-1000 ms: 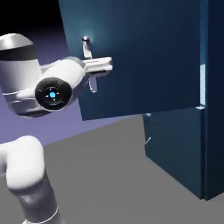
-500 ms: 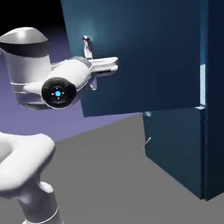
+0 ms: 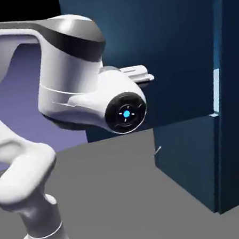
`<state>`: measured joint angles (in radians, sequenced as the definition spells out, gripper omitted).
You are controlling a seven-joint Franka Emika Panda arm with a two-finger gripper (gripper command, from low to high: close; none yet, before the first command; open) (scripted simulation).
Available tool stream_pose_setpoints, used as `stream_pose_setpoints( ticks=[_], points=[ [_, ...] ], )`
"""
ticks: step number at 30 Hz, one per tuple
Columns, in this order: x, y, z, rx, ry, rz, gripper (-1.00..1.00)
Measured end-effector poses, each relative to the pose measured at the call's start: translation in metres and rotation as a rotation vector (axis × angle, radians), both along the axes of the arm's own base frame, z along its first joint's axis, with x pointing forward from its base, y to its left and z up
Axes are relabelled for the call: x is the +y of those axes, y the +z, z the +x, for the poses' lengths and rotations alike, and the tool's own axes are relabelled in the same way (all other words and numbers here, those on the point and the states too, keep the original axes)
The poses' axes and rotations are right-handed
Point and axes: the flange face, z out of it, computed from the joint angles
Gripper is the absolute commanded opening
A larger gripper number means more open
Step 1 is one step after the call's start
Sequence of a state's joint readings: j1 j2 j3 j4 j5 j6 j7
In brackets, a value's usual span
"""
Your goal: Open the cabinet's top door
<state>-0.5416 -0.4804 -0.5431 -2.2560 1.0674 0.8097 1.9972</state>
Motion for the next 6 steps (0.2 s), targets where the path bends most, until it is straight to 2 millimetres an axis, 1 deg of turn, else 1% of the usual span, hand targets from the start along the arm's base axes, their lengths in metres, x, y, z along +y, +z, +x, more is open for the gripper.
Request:
stream_pose_setpoints(
  ticks=[5,6],
  points=[
    [-0.037,0.000,0.011,0.000,0.107,0.000,-1.00],
    [-0.043,0.000,0.013,0.000,0.124,0.000,1.00]
  ],
)
